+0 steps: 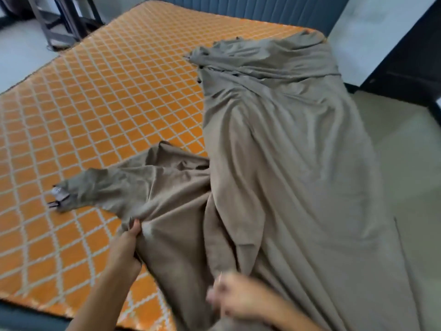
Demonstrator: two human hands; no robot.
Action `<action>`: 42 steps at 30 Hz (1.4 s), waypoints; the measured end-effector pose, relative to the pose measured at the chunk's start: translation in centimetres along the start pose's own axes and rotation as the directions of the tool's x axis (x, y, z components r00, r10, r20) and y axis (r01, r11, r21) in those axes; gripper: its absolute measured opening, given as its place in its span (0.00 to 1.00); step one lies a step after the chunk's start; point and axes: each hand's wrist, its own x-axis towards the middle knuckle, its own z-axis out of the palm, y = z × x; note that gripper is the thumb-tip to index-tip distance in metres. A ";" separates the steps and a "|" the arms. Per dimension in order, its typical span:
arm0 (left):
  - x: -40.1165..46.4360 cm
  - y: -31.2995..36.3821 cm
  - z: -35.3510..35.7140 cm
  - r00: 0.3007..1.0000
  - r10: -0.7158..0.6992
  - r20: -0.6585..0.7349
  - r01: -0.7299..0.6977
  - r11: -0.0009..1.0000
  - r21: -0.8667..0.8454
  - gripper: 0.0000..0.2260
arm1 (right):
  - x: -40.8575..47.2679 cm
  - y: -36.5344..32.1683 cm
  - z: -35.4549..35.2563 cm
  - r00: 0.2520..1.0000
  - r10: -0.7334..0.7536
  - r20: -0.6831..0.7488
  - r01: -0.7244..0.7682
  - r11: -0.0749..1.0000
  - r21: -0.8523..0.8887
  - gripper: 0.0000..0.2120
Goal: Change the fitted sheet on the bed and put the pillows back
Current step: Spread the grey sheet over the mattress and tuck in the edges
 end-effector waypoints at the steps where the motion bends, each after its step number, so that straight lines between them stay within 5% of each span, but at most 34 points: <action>1: -0.1 0.9 -1.6 0.993 0.112 0.040 -0.116 0.984 0.135 0.09 | 1.4 -1.1 0.1 0.984 0.008 -0.180 -0.010 1.000 -0.010 0.18; 3: -0.5 2.5 -5.9 0.979 0.186 0.083 -0.204 0.906 0.370 0.09 | 5.3 -3.6 -0.2 0.805 -0.083 -0.588 0.004 0.991 -0.135 0.25; 5: -1.0 3.5 -10.8 0.975 0.208 0.080 -0.222 0.866 0.449 0.09 | 9.7 -6.6 -0.7 0.742 -0.168 -0.649 -0.032 0.958 -0.284 0.25; 10: -1.2 4.7 -22.4 0.959 0.266 -0.094 -0.141 0.742 0.655 0.21 | 17.0 -11.3 1.0 0.863 -0.206 -0.461 -0.103 0.822 -0.560 0.34; 12: -1.5 5.1 -24.2 0.973 0.205 -0.107 -0.062 0.677 0.733 0.17 | 18.1 -12.8 2.5 0.896 -0.220 -0.386 -0.045 0.819 -0.572 0.35; 14: -1.6 4.8 -24.5 0.993 0.108 -0.046 -0.037 0.655 0.754 0.08 | 18.8 -14.1 2.9 0.909 -0.178 -0.376 -0.029 0.875 -0.483 0.31; 17: -0.7 5.0 -23.8 0.982 -0.179 -0.064 0.169 0.671 0.722 0.07 | 20.1 -15.5 3.1 0.904 -0.090 -0.418 -0.084 0.921 -0.380 0.22; 20: 1.0 6.6 -22.3 0.956 -0.284 -0.070 0.220 0.539 0.813 0.06 | 21.3 -16.4 2.3 0.895 -0.069 -0.441 -0.141 0.893 -0.426 0.22; 23: 3.8 9.8 -20.3 0.977 -0.211 -0.044 0.142 0.474 0.869 0.31 | 23.4 -16.7 0.4 0.875 -0.104 -0.474 -0.157 0.864 -0.478 0.23; 27: 7.9 14.3 -15.0 0.990 0.011 0.143 -0.139 0.322 0.936 0.29 | 28.1 -16.4 -2.0 0.857 -0.091 -0.508 -0.198 0.851 -0.486 0.28; 32: 14.2 16.1 -8.7 0.870 0.104 0.482 -0.489 0.064 0.870 0.25 | 33.1 -15.2 -4.0 0.802 0.056 -0.595 -0.401 0.788 -0.467 0.38; 34: 16.1 16.0 -6.8 0.802 0.106 0.588 -0.592 0.000 0.806 0.26 | 33.4 -14.7 -4.8 0.768 0.094 -0.634 -0.425 0.815 -0.394 0.26; 36: 18.2 16.0 -4.9 0.753 0.093 0.651 -0.650 -0.046 0.758 0.26 | 33.0 -14.8 -5.5 0.749 0.026 -0.662 -0.351 0.864 -0.362 0.09; 38: 20.2 16.3 -2.4 0.709 0.091 0.699 -0.698 -0.057 0.714 0.26 | 32.6 -15.6 -5.6 0.686 -0.141 -0.713 -0.166 0.925 -0.342 0.06; 40: 21.9 17.2 0.5 0.694 0.236 0.680 -0.712 0.087 0.697 0.20 | 31.3 -17.6 -5.2 0.596 -0.305 -0.743 0.109 0.947 -0.301 0.07; 42: 22.9 19.0 3.6 0.706 0.368 0.605 -0.706 0.300 0.642 0.16 | 29.1 -19.8 -5.3 0.583 -0.393 -0.711 0.375 0.907 -0.193 0.07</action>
